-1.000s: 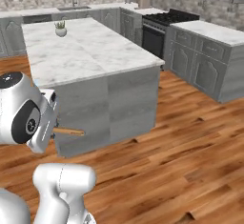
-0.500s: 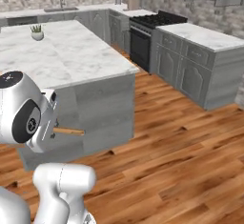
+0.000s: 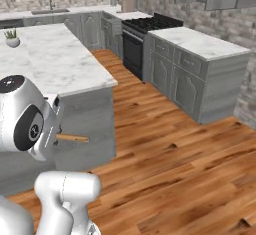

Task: Organize the utensils by type. Pick up the wooden spoons from the counter and place them in the open cabinet. Then pick up the metallic utensils from the counter and place them in the open drawer.

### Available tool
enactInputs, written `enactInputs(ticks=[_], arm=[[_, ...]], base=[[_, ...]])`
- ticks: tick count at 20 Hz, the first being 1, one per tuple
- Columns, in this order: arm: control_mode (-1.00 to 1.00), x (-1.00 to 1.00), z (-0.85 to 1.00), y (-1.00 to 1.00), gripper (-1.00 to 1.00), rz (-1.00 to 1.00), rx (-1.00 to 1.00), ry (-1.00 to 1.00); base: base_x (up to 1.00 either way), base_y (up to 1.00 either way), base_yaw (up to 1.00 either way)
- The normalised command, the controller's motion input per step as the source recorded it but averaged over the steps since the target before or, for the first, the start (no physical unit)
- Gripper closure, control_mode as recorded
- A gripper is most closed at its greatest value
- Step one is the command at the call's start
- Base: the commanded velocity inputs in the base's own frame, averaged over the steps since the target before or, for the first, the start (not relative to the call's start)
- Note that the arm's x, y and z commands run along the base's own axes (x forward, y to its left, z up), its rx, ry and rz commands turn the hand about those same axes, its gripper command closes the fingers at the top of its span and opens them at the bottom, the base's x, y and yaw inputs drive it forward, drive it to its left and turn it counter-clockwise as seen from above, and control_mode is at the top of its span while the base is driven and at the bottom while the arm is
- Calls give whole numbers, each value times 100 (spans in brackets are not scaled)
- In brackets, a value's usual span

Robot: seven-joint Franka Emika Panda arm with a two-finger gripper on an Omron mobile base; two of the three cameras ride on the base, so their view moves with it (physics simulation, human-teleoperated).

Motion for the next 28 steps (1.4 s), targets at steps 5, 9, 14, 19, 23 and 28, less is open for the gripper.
enactInputs(ticks=[5, 9, 14, 19, 23, 28], arm=[[100, 0, 0, 0, 100, 0, 0, 0], [100, 0, 0, 0, 100, 0, 0, 0], [100, 0, 0, 0, 100, 0, 0, 0], [100, 0, 0, 0, 100, 0, 0, 0], [100, 0, 0, 0, 100, 0, 0, 0], [100, 0, 0, 0, 100, 0, 0, 0]], base=[[92, -38, 1], [94, -35, 1], [96, -34, 1], [99, -32, 2], [100, -27, 2], [100, -17, 3]])
